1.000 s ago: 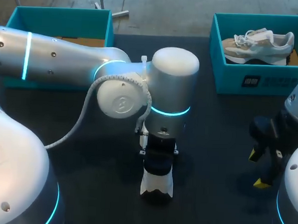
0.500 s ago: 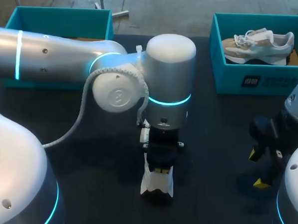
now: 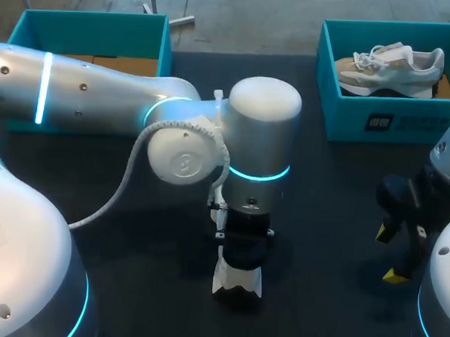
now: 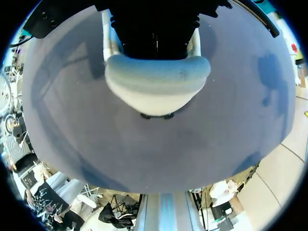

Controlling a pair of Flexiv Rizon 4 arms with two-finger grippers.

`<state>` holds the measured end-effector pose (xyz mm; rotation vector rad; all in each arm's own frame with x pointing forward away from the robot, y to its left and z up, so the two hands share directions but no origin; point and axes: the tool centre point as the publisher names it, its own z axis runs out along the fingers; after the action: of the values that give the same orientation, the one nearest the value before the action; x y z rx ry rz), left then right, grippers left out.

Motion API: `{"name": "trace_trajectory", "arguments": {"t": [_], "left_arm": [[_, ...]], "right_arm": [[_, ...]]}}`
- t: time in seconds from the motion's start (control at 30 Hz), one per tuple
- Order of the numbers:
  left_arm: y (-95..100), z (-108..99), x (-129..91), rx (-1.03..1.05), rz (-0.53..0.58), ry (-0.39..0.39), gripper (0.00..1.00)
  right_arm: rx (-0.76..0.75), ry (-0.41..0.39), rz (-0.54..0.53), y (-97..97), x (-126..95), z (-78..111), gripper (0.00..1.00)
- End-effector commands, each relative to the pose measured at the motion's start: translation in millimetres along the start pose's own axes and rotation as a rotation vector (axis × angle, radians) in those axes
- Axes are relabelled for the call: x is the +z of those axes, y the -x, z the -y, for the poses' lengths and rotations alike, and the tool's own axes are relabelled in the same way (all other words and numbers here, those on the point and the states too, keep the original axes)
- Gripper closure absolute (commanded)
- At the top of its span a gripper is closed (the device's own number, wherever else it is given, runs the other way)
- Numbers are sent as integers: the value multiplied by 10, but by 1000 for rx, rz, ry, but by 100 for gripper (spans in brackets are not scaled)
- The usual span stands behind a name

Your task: Take the shoe out of the shoebox, open the shoe tongue, remove and reinsert the insole, then place the shoe into the shoebox

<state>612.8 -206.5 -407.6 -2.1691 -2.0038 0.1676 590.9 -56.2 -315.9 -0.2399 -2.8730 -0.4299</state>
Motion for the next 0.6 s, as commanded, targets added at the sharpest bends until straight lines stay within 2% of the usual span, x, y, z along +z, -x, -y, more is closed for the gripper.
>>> {"name": "trace_trajectory", "arguments": {"t": [0.03, 0.13, 0.3, 0.47, 0.6], "left_arm": [[43, -18, -41, -9, 4, 51, 100], [12, -27, -203, -4, 26, 68, 100], [-56, -62, -347, 4, 31, 89, 100], [-111, -153, -323, -9, 20, 87, 100], [-110, -212, -200, 23, -53, 55, 100]], "right_arm": [[1, -2, 2, -6, 12, 0, 0], [1, -2, 2, -6, 12, 0, 0], [1, -2, 2, -6, 12, 0, 0], [1, -2, 2, -6, 12, 0, 0], [1, -2, 2, -6, 12, 0, 0]]}}
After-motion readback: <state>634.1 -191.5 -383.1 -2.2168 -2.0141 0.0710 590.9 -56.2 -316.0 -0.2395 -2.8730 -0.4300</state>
